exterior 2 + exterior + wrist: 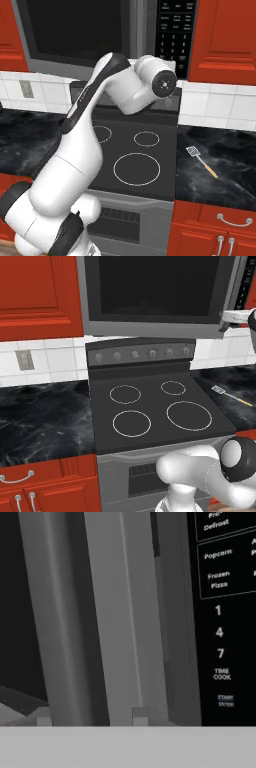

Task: Open the microwave door.

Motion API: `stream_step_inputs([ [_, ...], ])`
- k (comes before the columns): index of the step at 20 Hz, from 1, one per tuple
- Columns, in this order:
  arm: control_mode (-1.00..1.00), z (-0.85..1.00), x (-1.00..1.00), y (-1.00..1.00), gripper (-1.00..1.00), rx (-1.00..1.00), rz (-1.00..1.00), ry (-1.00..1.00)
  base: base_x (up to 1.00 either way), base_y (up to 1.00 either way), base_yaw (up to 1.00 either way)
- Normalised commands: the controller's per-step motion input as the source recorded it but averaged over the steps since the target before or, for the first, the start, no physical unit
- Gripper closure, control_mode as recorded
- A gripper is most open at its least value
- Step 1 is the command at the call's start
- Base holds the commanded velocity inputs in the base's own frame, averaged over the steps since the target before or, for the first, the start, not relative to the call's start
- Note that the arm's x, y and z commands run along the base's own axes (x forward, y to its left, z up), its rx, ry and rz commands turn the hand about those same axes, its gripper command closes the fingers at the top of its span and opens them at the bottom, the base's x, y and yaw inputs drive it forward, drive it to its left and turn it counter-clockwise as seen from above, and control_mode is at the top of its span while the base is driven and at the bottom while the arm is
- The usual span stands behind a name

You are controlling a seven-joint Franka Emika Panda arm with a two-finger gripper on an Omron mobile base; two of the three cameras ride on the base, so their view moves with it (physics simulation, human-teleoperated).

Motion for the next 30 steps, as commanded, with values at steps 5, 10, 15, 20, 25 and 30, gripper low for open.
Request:
stream_step_inputs([
  [5, -1.00, 0.00, -1.00, -0.28, 1.00, -0.01, 0.24, -0.02, 0.00, 0.00, 0.00],
  [10, -1.00, 0.00, -1.00, -0.17, 1.00, -0.05, 0.26, 0.00, 0.00, 0.00, 0.00],
  [15, -1.00, 0.04, -1.00, -0.21, -1.00, -0.04, 0.23, -0.03, 0.00, 0.00, 0.00],
  [20, -1.00, 0.33, -0.78, -0.51, -1.00, 0.00, 0.14, -0.13, 0.00, 0.00, 0.00],
  [25, -1.00, 0.09, 0.11, -0.04, -1.00, -0.08, 0.00, -0.32, 0.00, 0.00, 0.00],
  [30, -1.00, -0.12, 0.59, 0.00, -1.00, -0.26, 0.00, -0.29, 0.00, 0.00, 0.00],
])
